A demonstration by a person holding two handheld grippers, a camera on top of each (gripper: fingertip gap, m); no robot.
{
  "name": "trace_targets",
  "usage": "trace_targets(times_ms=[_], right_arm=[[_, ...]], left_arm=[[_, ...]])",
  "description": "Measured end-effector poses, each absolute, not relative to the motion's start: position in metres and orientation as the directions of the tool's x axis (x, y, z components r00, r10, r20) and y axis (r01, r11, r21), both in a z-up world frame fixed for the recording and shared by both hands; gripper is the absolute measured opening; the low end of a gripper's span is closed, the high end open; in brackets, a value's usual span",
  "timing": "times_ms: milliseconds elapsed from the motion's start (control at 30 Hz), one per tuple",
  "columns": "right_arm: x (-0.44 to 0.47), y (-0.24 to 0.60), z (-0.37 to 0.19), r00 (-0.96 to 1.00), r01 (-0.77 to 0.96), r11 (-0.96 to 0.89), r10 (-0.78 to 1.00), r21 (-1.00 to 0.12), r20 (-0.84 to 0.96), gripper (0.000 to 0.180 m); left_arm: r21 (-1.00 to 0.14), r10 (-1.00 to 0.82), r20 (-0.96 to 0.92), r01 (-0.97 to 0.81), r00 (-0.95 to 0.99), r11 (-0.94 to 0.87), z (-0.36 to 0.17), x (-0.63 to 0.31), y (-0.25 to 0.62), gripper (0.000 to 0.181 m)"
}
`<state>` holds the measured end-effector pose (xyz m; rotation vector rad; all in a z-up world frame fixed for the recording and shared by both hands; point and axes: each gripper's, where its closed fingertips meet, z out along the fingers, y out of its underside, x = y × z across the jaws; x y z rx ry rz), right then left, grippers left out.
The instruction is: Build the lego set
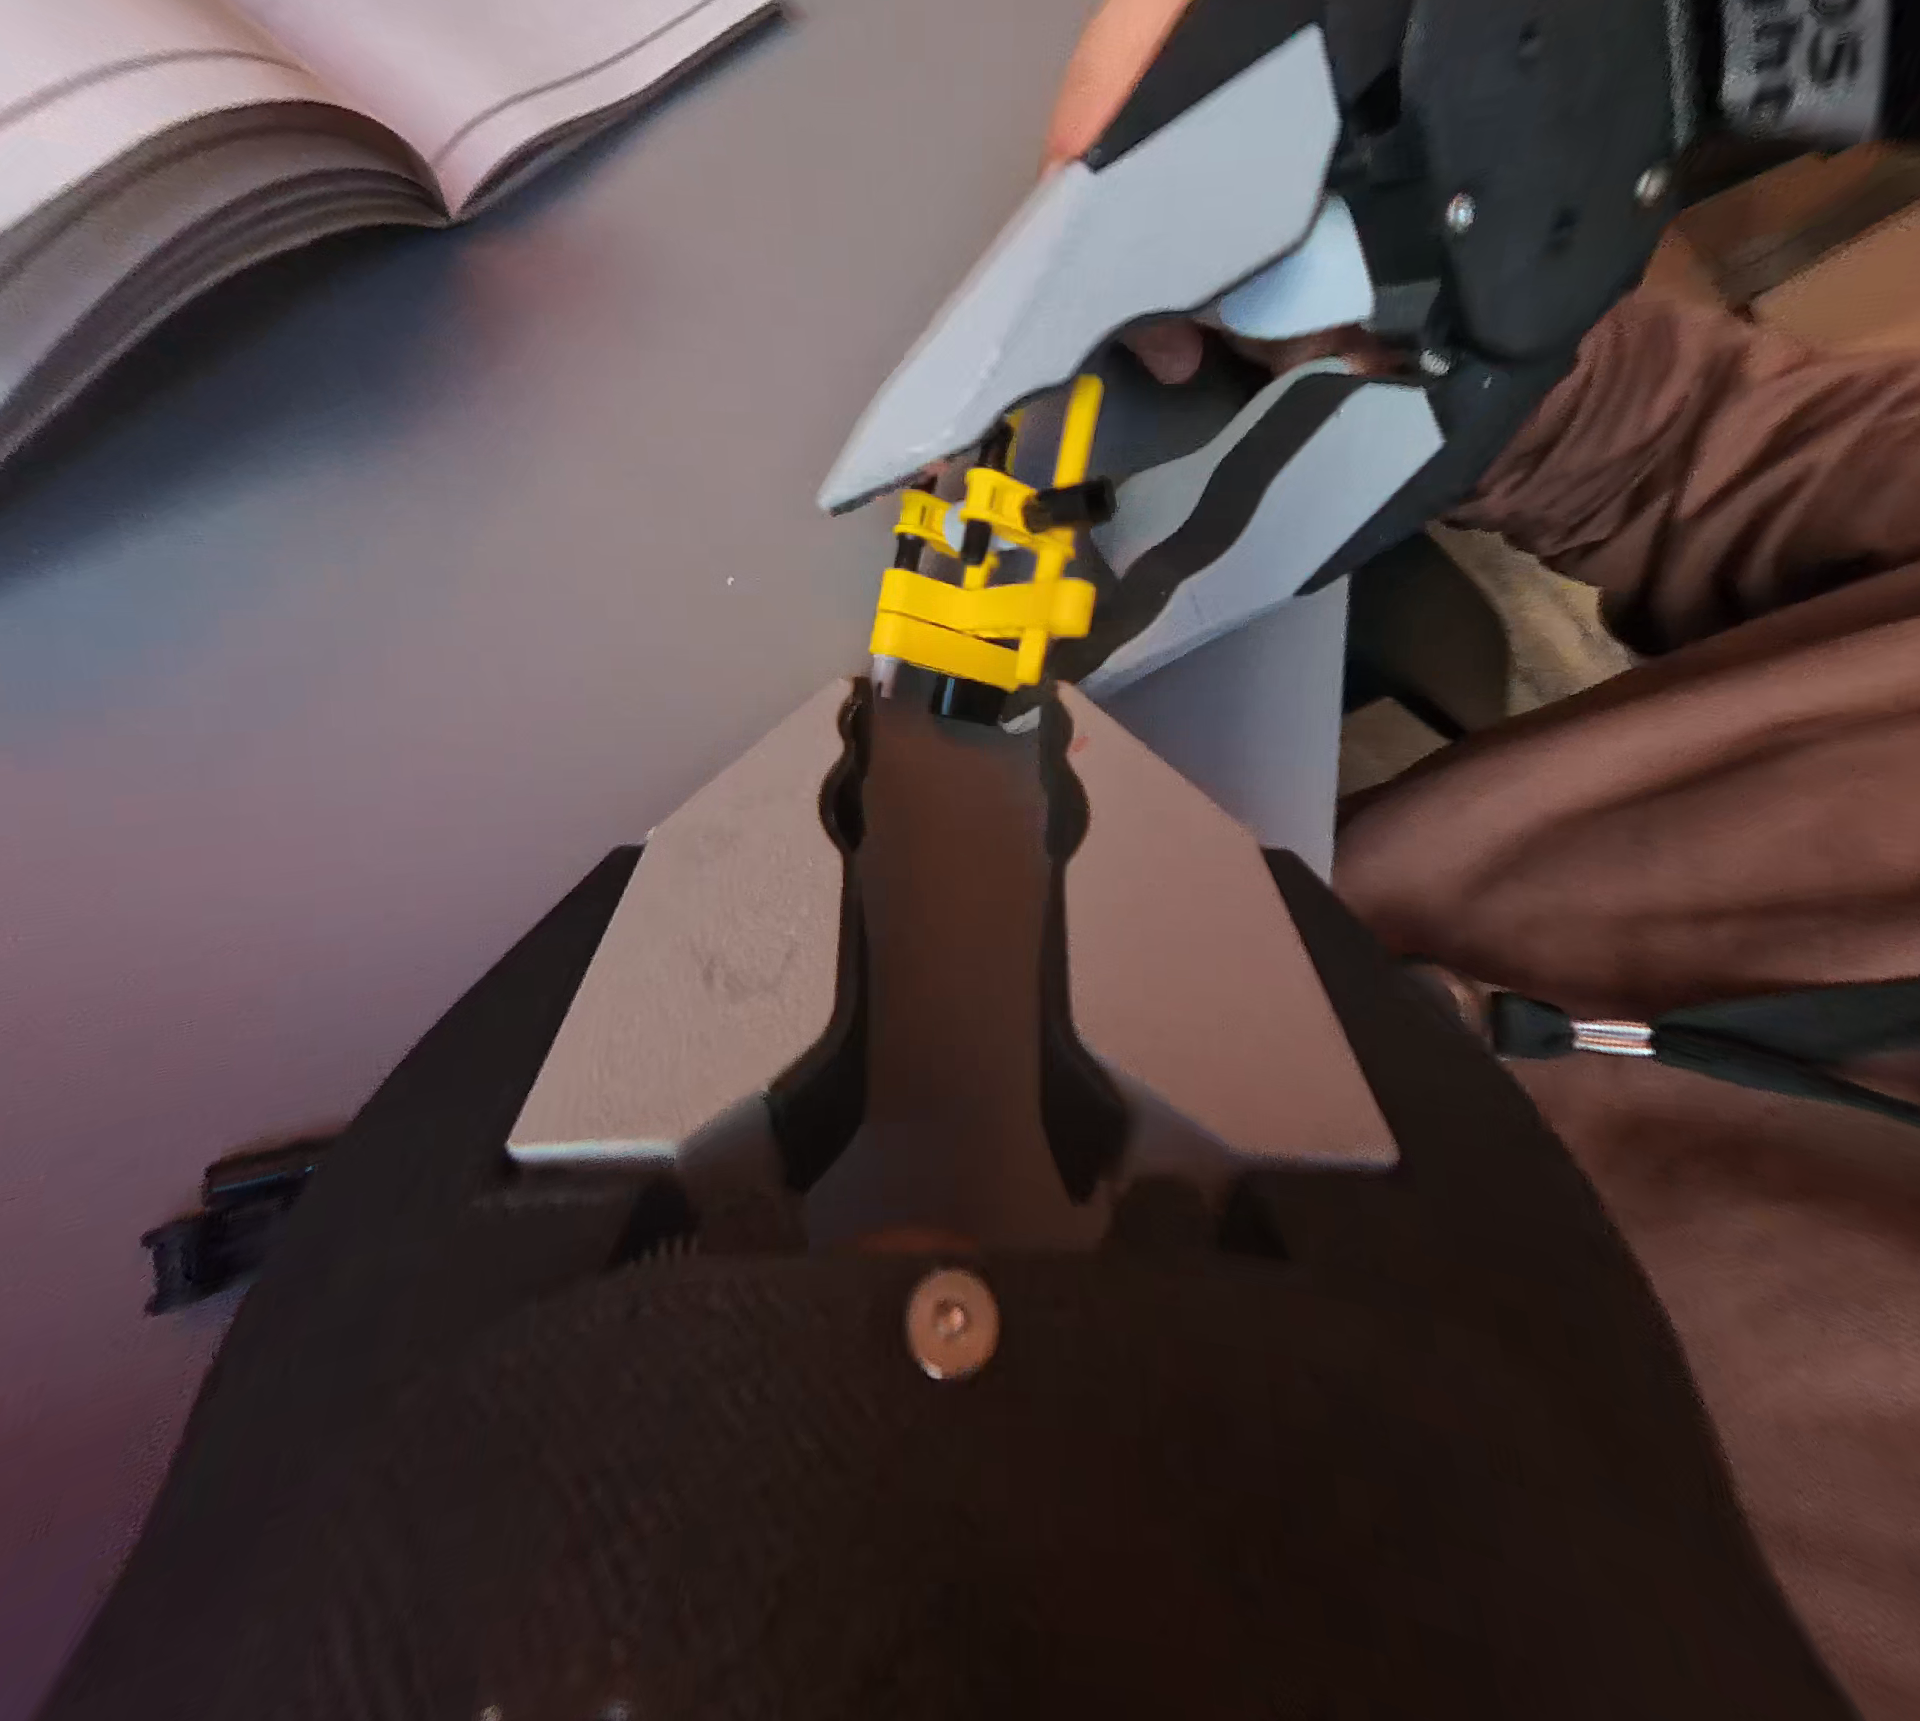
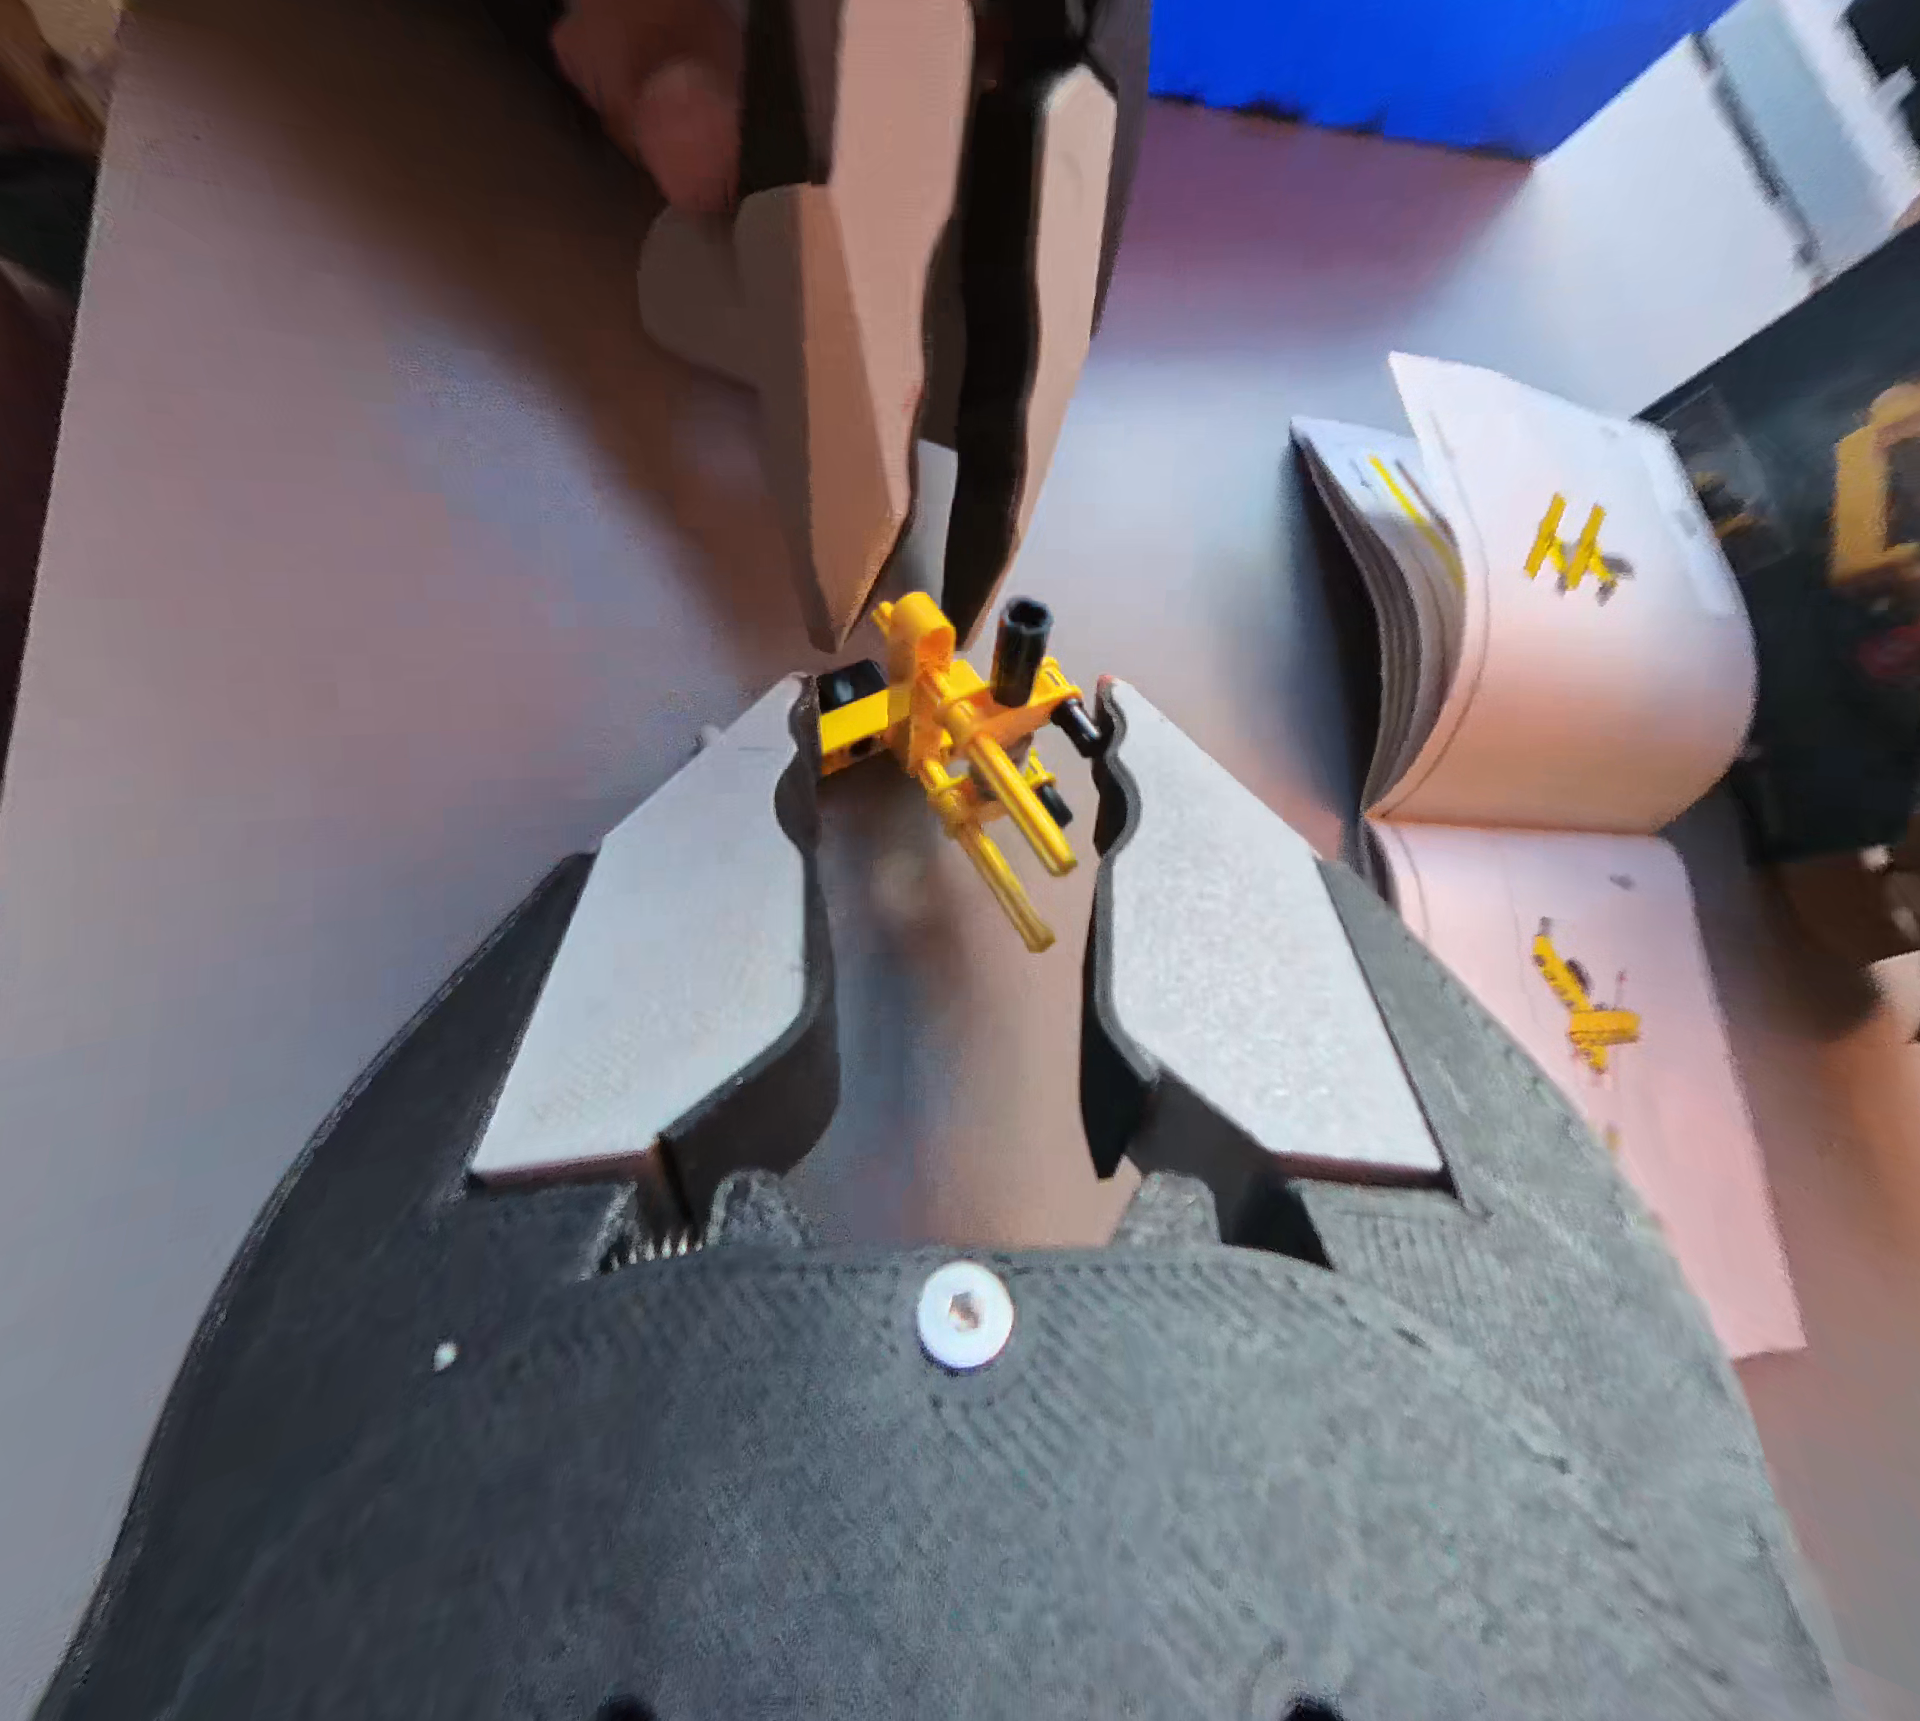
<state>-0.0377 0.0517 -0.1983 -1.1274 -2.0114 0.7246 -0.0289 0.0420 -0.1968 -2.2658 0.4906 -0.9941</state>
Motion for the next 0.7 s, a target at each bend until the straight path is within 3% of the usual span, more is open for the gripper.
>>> trace_targets(times_ms=[33,133,433,600,700], right_arm=[[-0.037,0.051,-0.196,-0.369,0.454,0.502,0.858,-0.736,0.358,0.048],[-0.036,0.051,-0.189,-0.355,0.399,0.596,0.801,-0.697,0.482,0.035],[-0.033,0.056,-0.193,-0.354,0.430,0.510,0.854,-0.745,0.380,0.036],[-0.036,0.063,-0.194,-0.308,0.480,0.449,0.891,-0.754,0.335,0.035],[-0.039,0.066,-0.195,-0.282,0.508,0.406,0.912,-0.760,0.298,0.035]], left_arm=[[-0.653,-0.543,0.541,-0.086,0.642,-0.752,-0.197,-0.028,0.042,0.032],[-0.649,-0.552,0.545,-0.099,0.631,-0.754,-0.197,-0.024,0.043,0.030],[-0.660,-0.569,0.521,-0.121,0.636,-0.741,-0.198,-0.017,0.030,0.031],[-0.772,-0.560,0.330,-0.124,0.760,-0.623,-0.188,-0.011,0.027,0.040],[-0.840,-0.547,0.079,-0.240,0.833,-0.487,-0.182,-0.009,0.029,0.048]])
